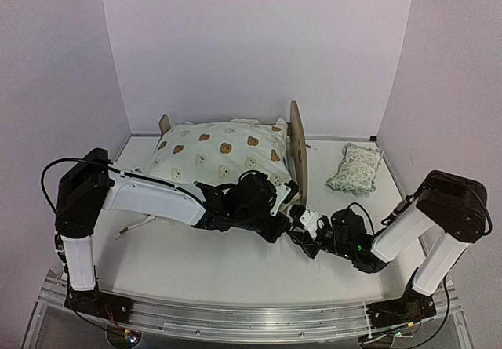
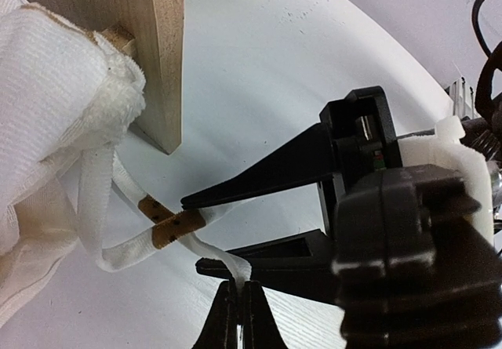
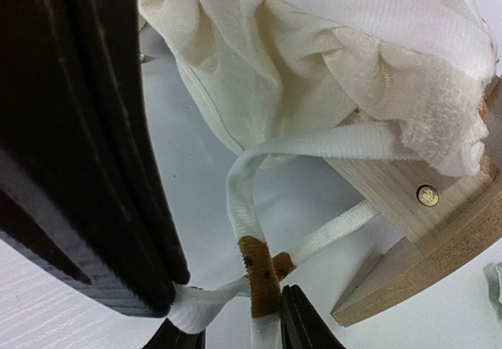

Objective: Set up the pet bed

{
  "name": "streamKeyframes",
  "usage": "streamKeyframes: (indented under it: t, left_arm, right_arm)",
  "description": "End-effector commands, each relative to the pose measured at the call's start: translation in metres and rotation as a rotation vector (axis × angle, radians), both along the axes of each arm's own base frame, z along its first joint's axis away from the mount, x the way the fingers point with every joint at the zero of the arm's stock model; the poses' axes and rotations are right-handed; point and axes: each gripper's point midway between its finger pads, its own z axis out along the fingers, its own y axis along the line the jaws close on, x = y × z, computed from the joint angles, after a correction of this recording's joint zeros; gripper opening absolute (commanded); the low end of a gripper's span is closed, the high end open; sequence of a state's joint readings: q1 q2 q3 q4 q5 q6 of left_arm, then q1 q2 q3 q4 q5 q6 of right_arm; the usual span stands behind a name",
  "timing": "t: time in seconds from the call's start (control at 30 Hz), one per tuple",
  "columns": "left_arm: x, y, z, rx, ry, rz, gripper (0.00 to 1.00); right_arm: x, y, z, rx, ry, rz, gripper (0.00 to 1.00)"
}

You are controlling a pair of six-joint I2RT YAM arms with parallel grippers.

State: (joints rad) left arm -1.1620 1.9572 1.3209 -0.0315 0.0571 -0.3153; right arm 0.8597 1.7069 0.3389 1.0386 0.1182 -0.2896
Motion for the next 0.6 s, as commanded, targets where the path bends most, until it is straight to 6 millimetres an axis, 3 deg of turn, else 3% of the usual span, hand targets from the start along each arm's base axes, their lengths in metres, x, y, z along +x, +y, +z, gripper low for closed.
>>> streamKeyframes:
  t: [0.0,0.57]
  left_arm:
    - [0.004,-0.003,0.026,-0.042,-0.006,0.002,0.0]
    - [0.003,-0.007,0.029,-0.052,0.0,-0.006,0.0]
  right_arm:
    - [0.006,0.013,0.016,0.043,-0.036,0.026,0.33]
    - [0.019,0.014,0.009,0.017,-0.048,0.007,0.34]
